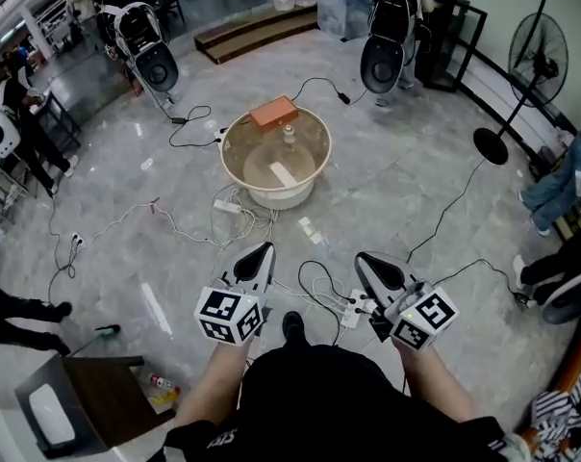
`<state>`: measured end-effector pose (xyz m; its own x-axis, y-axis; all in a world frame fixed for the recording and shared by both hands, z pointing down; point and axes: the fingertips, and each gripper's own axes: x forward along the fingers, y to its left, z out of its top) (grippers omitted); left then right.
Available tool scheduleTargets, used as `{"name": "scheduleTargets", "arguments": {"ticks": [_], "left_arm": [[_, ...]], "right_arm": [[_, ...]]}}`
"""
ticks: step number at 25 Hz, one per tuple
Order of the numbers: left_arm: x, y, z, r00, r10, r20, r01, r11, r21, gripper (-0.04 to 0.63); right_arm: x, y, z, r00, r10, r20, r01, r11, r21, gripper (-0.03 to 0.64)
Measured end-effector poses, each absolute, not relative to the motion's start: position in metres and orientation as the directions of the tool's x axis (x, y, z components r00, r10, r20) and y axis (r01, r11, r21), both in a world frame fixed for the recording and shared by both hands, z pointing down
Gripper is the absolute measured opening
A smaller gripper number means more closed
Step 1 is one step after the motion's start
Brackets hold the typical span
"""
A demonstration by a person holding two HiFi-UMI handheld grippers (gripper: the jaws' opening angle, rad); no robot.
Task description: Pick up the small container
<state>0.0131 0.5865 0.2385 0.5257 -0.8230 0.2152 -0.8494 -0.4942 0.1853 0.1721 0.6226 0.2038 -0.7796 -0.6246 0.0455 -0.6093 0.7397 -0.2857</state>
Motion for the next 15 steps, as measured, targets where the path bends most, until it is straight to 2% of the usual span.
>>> {"name": "scheduleTargets", "arguments": {"ticks": [6, 15], "left_arm": [[-0.03, 0.516, 0.246, 0.56, -0.804, 0.203, -0.827, -0.524, 0.204, 0.011], [-0.109, 0.463, 0.271, 0.54, -0.811, 0.226, -0.836, -0.486, 0.254, 0.011]], "right_arm": [[0.11, 0.549, 0.22, -0.791, -0.604, 0.098, -0.602, 0.74, -0.302, 0.014], [0.029, 0.483, 0.217, -0.813, -0.574, 0.095, -0.573, 0.761, -0.305, 0.014]]}}
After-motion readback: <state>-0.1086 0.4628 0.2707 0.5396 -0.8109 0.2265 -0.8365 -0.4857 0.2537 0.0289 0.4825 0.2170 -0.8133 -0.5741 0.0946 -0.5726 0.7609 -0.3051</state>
